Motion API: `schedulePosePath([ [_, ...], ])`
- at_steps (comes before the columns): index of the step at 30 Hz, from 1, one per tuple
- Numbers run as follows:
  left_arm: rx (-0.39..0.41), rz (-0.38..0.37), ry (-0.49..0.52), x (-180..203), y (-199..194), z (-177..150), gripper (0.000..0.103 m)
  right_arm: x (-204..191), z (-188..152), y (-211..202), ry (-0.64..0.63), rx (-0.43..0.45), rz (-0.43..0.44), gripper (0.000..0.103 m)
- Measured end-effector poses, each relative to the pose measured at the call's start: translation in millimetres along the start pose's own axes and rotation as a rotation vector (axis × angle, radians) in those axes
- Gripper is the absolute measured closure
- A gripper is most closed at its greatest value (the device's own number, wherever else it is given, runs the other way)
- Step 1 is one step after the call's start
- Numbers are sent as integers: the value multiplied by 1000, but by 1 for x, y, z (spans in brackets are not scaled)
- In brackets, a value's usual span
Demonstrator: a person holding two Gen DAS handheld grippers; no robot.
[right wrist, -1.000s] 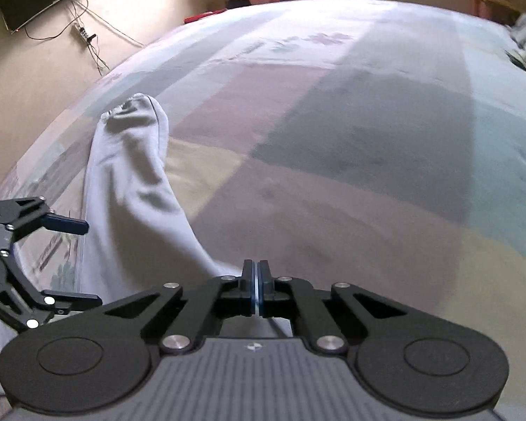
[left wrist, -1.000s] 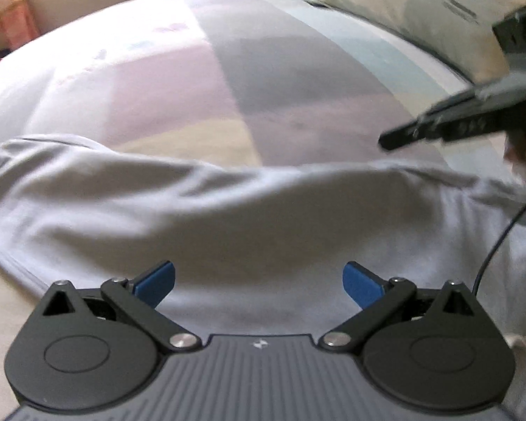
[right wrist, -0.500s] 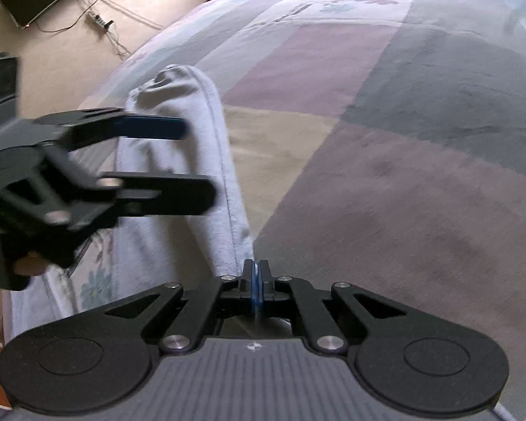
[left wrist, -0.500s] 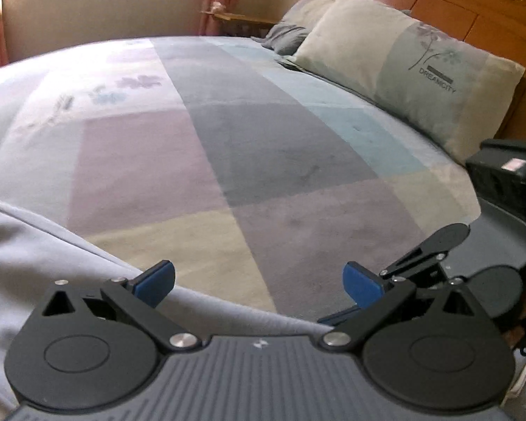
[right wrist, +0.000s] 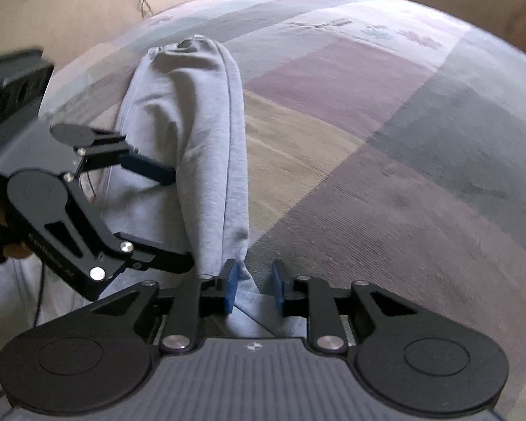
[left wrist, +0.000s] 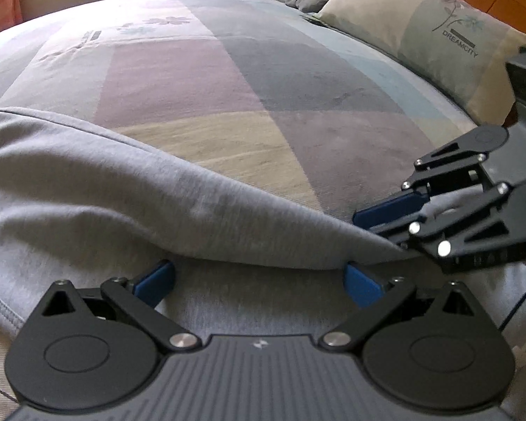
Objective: Fold clothes
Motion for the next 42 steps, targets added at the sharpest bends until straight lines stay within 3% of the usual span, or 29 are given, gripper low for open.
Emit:
schedulePosePath([
  [6,9,13,31,0,0,-4,2,-21,-4,4,-114,21,-48,77],
  [11,4,8,39,-2,-5,-8,1,-24,-7,6,-169,22,-14,87],
  [15,3,10,33,-2,-7,-9,1,-14,0,4,-114,10,6,96],
  [21,8,12,10,-5,-12,-11,1,36,37,-9,-119,103,-244,97],
  [23,10,14,3,-7,-13,-11,1,53,44,-9,-78,101,-277,98],
  [26,16,12,-11,-10,-18,-11,1,62,55,-6,0,109,-236,86],
  [29,34,12,-21,-14,-25,-9,1,60,71,1,26,127,-182,82],
  [33,58,18,-32,-24,-36,-5,1,47,98,28,52,131,-40,70],
  [37,63,59,-58,-46,-43,-5,1,29,125,61,91,121,123,70],
  [42,75,100,-102,-76,-58,-11,1,19,143,116,100,37,170,71],
])
Point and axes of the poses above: each gripper's, at about its wrist camera, not at the fingertips, and y roughly the way its jaws point, x to its right, z to its top, the point moved 9 cm from there along y, roughly the way its jaws point, and after that the axes turned 8 degrees about x, right-handed, at the moved point
